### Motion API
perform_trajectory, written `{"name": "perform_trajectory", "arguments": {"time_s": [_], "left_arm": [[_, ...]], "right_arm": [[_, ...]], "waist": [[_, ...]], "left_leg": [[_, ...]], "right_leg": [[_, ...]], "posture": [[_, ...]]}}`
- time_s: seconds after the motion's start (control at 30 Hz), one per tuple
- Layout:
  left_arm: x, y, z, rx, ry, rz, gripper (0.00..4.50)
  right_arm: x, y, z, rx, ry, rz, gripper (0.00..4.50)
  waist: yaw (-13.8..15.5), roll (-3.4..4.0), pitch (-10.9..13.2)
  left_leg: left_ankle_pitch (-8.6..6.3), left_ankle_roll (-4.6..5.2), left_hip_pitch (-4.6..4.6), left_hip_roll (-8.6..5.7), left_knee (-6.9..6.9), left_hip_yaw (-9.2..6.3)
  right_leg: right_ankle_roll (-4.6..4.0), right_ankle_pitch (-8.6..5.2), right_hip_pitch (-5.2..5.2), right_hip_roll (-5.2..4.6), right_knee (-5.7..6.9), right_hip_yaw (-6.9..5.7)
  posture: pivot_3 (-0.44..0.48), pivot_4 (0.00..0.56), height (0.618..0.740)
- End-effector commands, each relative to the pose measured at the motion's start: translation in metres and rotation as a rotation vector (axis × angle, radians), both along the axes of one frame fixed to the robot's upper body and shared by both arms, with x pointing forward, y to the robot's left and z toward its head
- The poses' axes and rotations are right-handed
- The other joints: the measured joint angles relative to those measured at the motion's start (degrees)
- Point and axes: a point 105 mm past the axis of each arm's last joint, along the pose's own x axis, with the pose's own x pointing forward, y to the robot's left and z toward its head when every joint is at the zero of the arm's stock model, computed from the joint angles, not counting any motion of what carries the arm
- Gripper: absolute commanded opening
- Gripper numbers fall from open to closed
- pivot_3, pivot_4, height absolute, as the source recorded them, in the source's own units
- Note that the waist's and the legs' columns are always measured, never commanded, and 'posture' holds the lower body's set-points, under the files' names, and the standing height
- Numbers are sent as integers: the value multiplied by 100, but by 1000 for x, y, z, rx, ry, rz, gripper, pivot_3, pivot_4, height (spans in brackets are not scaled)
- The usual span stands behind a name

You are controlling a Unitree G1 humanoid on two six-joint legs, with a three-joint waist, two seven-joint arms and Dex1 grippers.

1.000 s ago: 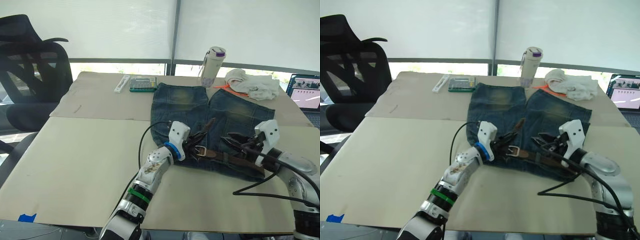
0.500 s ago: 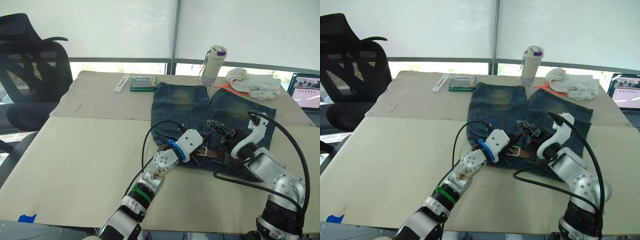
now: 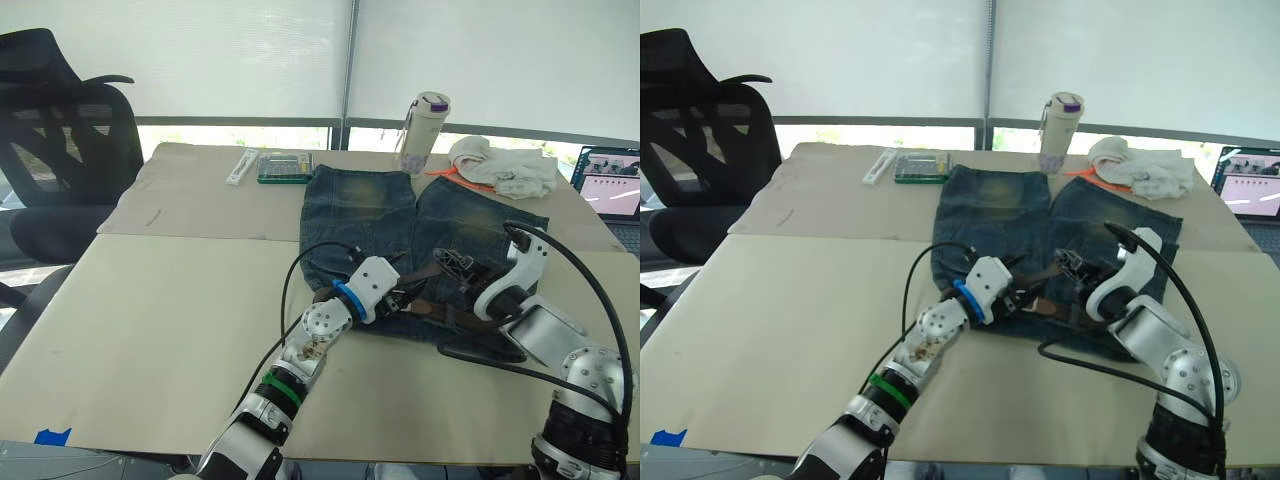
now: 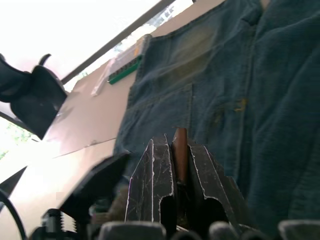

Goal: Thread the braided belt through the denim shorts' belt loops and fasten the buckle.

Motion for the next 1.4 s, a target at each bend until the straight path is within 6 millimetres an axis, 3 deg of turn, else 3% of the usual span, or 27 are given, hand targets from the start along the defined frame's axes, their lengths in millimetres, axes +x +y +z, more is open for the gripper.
{"name": "perform_trajectory", "arguments": {"time_s": [0.03,0.13,0.27,0.4,0.63,0.87,1.17,1.4], "left_arm": [[3,27,27,-13,-105,-32,4446],[13,44,35,-19,-75,-37,4446],[20,54,32,-44,79,-131,4446],[35,63,28,-27,141,-111,4446],[40,49,15,52,135,-140,2299],[27,20,9,131,62,-240,15],[21,2,-12,202,111,-302,15],[20,-1,-49,432,157,-301,15]], "right_arm": [[-3,-45,-1,-183,-4,-119,0],[-7,-62,-8,-340,18,-129,0],[-7,-65,-10,-432,0,-109,0],[-6,-62,-10,-539,-39,-79,0],[-5,-52,-4,-542,-92,-56,0],[-4,-50,-5,-542,-101,-49,0],[-4,-50,-6,-539,-104,-44,0],[-5,-51,-7,-538,-100,-48,0]], "waist": [[-3,1,-1],[-31,7,-3],[-71,7,-3],[-74,7,-3],[-50,5,-2],[-48,4,-2],[-64,4,-2],[-48,4,-2]], "left_leg": [[0,0,0,1,2,0],[2,-4,5,4,3,2],[7,-11,6,6,4,-2],[12,-20,6,2,6,-1],[24,-41,7,0,9,-2],[16,-26,7,1,12,-3],[10,-16,9,2,12,-4],[8,-14,8,1,14,-5]], "right_leg": [[0,0,0,0,-1,0],[-1,0,0,8,2,4],[0,0,4,12,2,5],[2,-1,7,12,-1,5],[3,0,11,15,-5,4],[3,1,14,15,-5,4],[3,1,13,15,-3,4],[3,1,13,15,-1,3]], "posture": [[0,150,737],[0,150,737],[0,150,737],[0,150,737],[0,150,737],[0,150,737],[0,150,737],[0,150,737]]}}
